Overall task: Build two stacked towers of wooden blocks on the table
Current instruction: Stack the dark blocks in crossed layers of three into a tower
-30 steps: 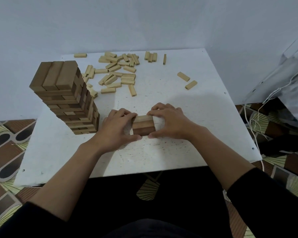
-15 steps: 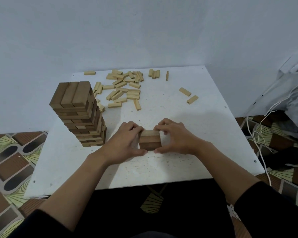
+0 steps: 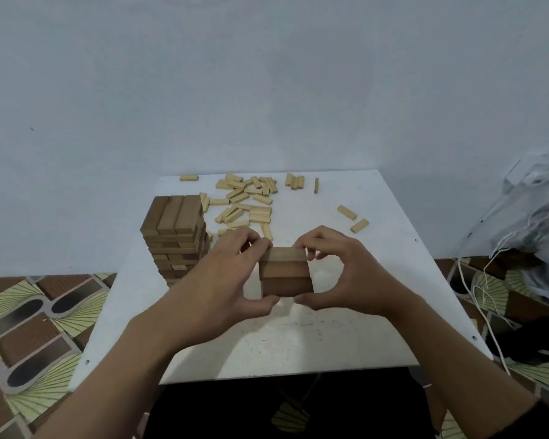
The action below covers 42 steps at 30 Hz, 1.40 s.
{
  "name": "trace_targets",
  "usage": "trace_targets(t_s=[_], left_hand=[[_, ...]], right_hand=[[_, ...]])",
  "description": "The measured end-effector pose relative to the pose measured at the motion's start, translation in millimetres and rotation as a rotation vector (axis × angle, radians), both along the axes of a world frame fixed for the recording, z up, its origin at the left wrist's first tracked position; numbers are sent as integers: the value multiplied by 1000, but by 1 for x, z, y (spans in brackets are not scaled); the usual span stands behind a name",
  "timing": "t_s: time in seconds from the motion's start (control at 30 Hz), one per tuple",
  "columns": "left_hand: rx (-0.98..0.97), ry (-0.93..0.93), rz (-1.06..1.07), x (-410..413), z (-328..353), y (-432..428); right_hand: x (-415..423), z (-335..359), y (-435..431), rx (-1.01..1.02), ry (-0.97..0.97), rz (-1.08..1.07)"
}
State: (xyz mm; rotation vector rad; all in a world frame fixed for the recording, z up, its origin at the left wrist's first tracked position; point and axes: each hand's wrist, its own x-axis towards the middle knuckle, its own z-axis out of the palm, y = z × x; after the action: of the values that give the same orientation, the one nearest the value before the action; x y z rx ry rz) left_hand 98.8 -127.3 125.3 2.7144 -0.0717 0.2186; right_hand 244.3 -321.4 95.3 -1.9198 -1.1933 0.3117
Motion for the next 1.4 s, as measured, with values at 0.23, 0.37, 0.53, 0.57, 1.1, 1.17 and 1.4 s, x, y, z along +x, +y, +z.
trace_targets(t_s=[0.23, 0.37, 0.53, 0.57, 1.1, 1.17, 1.4], left_hand=[[149, -171, 10, -34, 56, 40], [170, -186, 32, -42, 77, 76], [129, -55, 41, -32, 103, 128], [118, -21, 46, -29, 106, 137], [-18, 164, 69, -5, 68, 185], [-30, 168, 81, -5, 65, 186], [-51, 178, 95, -5, 56, 189]], right_hand=[[-20, 59, 34, 50, -76, 51], [-31, 83, 71, 89, -165, 65], [-28, 106, 120, 22, -261, 44], [-26, 109, 129, -14, -278, 36], [-14, 95, 171, -271, -328, -14], [-13, 95, 172, -287, -335, -14], [-15, 93, 174, -332, -345, -15]])
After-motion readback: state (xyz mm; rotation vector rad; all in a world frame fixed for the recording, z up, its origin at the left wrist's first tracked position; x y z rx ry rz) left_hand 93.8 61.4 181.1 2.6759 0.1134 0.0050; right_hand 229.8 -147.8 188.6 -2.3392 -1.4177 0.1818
